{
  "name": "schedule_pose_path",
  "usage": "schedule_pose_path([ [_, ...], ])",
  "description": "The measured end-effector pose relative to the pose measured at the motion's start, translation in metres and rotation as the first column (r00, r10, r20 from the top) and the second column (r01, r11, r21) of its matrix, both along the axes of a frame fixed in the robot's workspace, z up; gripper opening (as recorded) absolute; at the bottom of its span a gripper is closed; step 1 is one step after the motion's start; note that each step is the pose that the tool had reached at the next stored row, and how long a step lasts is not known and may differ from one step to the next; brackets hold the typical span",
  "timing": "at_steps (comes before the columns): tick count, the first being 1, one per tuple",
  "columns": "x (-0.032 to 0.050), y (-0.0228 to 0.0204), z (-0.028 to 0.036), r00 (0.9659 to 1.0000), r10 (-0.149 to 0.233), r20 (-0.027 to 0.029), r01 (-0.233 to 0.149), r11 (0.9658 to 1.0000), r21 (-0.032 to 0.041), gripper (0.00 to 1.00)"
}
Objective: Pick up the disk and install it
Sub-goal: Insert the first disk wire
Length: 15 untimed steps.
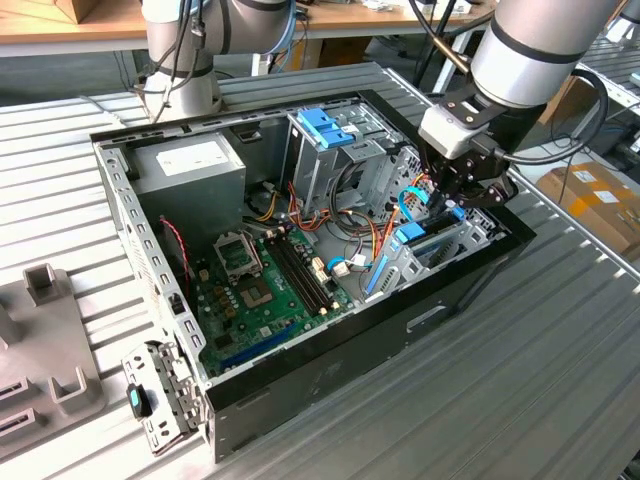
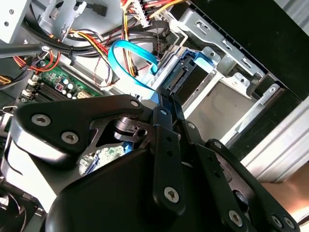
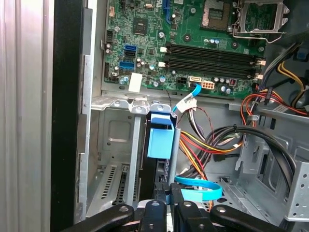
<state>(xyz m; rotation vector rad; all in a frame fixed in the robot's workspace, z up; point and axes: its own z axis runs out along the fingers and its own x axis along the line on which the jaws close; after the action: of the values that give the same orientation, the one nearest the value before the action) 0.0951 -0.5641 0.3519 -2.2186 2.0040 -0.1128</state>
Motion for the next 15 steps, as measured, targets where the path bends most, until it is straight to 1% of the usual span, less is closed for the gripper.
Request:
schedule_pose_path([
  [1, 0.0000, 0.0001, -0.0011, 1.0000, 0.000, 0.0000, 0.000, 1.0000, 0.0051, 0.16],
  [2, 0.0001, 0.0001, -0.0024, 1.0000, 0.000, 0.0000, 0.000, 1.0000, 0.0067, 0.16],
  [6, 0.0001, -0.0003, -0.0035, 1.0000, 0.000, 0.0000, 0.000, 1.0000, 0.0065, 0.16],
  [8, 0.0002, -0.0023, -0.0035, 1.0000, 0.000, 0.0000, 0.000, 1.0000, 0.0065, 0.16],
  [12, 0.0003, -0.0025, -0.0043, 1.0000, 0.000, 0.0000, 0.000, 1.0000, 0.0064, 0.16],
  [15, 0.0003, -0.0040, -0.0043, 1.0000, 0.000, 0.0000, 0.000, 1.0000, 0.0064, 0.16],
])
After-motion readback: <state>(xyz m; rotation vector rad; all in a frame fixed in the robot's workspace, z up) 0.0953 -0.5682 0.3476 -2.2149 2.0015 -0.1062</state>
